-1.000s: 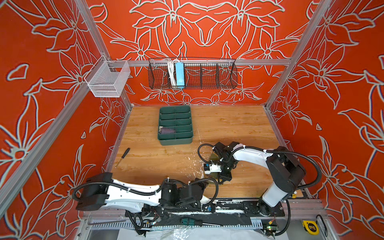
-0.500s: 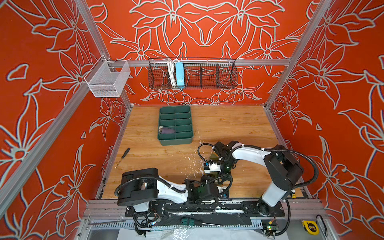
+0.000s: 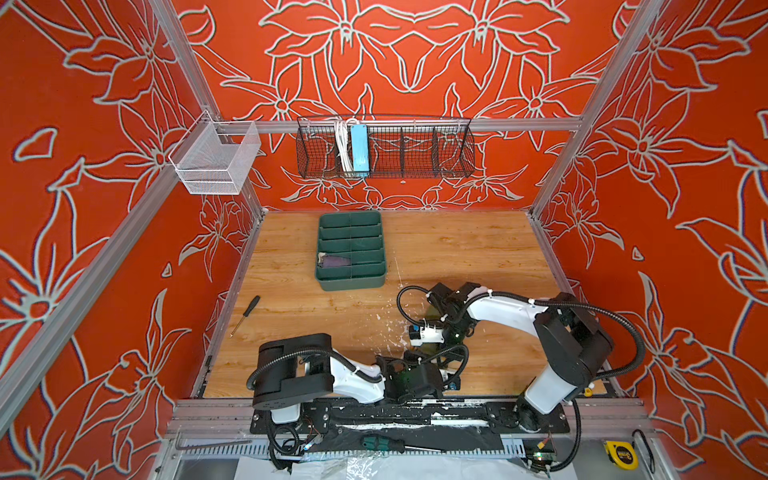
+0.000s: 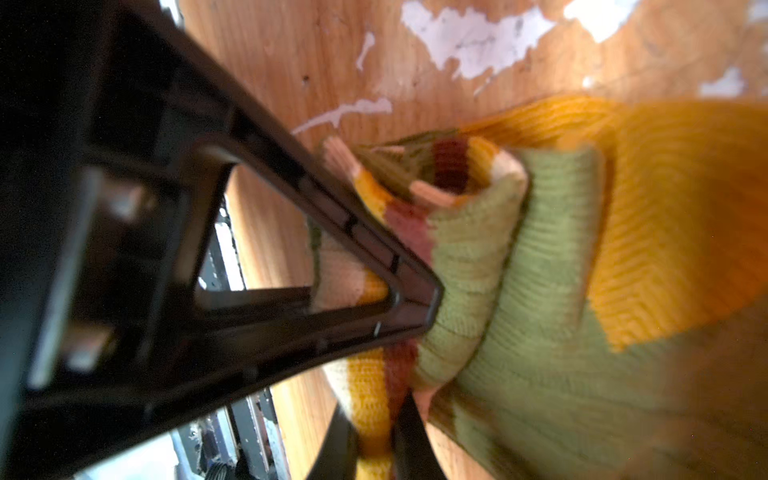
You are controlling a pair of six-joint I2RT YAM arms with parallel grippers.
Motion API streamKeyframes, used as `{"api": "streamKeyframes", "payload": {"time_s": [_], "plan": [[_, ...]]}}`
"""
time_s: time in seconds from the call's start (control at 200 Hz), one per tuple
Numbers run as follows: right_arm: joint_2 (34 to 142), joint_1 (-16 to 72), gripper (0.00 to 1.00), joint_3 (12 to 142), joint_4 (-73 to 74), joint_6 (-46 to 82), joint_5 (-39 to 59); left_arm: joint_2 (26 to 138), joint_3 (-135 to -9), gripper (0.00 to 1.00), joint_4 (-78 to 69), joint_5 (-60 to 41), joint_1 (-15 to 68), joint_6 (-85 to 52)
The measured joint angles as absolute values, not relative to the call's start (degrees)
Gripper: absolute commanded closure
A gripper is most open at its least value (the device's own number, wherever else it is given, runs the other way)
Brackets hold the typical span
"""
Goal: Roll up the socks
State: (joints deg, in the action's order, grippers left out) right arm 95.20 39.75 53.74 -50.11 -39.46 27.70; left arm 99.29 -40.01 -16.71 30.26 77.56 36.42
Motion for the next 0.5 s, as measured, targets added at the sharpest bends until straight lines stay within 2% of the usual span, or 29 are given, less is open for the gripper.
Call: {"api": "streamKeyframes", "payload": {"time_s": [0.135, 0.165, 0.32, 0.5], "plan": [[91.85, 39.9, 0.49, 51.77, -48.53, -38.24, 24.51, 98.91, -42.37, 1.0, -11.6, 27.79, 76.66, 35.24], [90.76, 39.9, 0.46, 51.03, -47.68, -38.39, 22.98, 98.76, -43.22, 1.0, -9.85, 26.55, 76.18, 34.81], [80.6, 39.88, 0.35, 44.49, -40.75, -38.41, 11.55, 98.67, -47.97, 1.0, -0.93, 20.34, 73.45, 32.18], [65.39, 35.42, 0.29, 39.0, -31.16, -38.3, -3.09, 98.74, -50.96, 1.0, 4.36, 14.63, 71.09, 29.85]]}}
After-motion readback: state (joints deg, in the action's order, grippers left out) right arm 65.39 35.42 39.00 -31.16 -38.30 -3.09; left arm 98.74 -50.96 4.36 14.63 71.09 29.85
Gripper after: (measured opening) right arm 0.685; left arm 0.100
